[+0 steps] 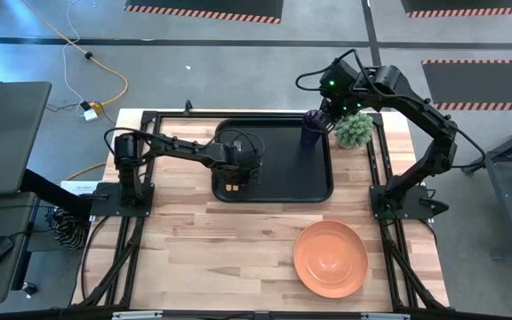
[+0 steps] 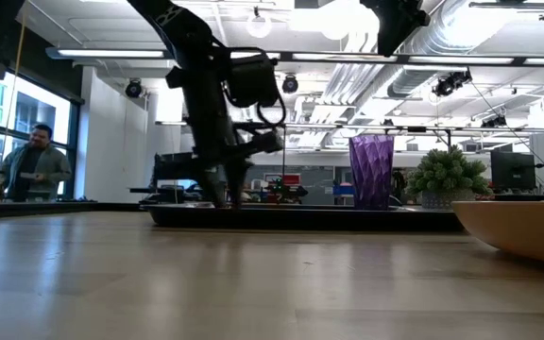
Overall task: Pick and place plate/cup/fork/spoon on tray
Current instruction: Put the orange fork on the black serving tray to the right of the yellow fork
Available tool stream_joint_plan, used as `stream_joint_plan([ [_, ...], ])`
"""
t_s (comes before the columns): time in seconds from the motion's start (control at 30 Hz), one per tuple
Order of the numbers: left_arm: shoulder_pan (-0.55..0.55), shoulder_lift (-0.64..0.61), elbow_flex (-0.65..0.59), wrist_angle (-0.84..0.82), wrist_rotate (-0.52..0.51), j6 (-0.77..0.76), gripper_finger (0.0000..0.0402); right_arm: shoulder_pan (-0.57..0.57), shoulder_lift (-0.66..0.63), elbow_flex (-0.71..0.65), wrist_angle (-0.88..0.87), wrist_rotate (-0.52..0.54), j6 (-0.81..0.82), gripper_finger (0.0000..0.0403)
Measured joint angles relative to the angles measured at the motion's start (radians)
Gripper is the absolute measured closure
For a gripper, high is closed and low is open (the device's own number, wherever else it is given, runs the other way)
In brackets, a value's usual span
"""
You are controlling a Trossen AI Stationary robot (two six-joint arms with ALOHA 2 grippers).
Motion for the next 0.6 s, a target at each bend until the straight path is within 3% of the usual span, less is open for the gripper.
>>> stream_joint_plan([
  [0.4,0.005,-0.013,0.003,0.061,-0.005,0.031,0.0337,0.000,0.000,0.000,0.009,0.000,0.000,0.0281],
  [0.6,0.009,-0.055,0.003,-0.016,-0.017,0.053,0.0337,0.000,0.000,0.000,0.015,0.000,0.000,0.0281],
])
